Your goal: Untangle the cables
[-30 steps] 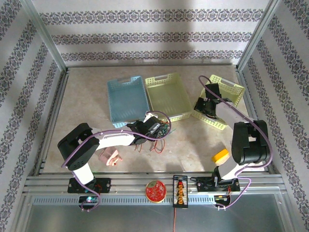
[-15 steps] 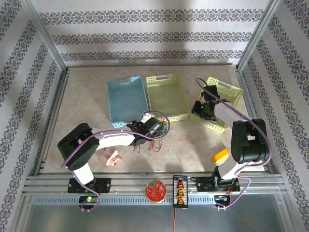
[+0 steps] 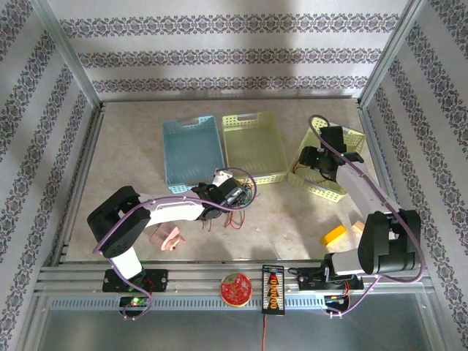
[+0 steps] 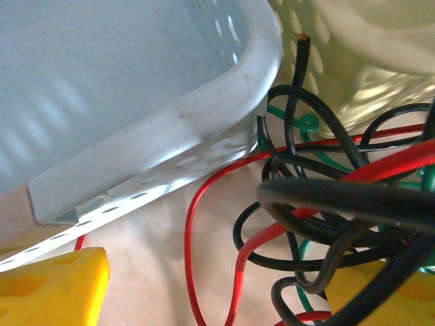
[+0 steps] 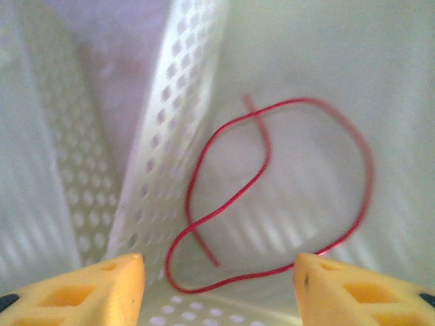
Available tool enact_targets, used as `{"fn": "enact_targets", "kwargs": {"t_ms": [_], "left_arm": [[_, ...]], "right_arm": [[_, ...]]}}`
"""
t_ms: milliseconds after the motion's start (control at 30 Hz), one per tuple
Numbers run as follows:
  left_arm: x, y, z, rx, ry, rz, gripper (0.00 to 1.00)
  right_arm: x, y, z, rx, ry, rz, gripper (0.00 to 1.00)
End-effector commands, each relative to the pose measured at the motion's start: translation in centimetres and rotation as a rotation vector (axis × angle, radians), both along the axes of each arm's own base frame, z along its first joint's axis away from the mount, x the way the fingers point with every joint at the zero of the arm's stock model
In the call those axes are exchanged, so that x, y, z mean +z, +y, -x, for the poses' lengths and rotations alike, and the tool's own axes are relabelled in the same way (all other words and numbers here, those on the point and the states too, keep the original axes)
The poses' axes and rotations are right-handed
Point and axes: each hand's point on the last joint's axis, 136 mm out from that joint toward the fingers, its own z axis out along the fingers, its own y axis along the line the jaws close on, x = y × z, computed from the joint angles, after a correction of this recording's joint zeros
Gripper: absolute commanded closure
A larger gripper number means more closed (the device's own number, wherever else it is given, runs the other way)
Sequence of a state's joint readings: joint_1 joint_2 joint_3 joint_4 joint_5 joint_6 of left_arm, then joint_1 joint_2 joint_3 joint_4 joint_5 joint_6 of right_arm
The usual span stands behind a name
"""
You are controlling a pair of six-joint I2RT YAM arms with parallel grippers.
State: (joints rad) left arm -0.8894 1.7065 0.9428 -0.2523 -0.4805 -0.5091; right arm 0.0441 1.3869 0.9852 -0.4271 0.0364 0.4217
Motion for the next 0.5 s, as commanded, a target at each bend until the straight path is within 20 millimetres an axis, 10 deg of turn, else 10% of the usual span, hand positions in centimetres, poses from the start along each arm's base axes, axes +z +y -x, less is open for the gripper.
{"fn": "enact_targets", "kwargs": {"t_ms": [0,233,467], "left_arm": [[0.2,0.4,0.5,0.022,-0.006,-0.011,0.18],[0.4,0.6,0.6,0.029,-0.014,0.005,0.18],[0.2,0.4,0.6,0.027,-0.01,0.008,0.18]], "right_arm": [[2.2,-5.0,0.1,-0.186,-0.038,0.107,0.38],[0.7,-12.5,1.9,-0.429,0.017,0.092,0.35],[-3.2,-13.3,1.4,-0.439,0.081,-0.122,0.38]]}}
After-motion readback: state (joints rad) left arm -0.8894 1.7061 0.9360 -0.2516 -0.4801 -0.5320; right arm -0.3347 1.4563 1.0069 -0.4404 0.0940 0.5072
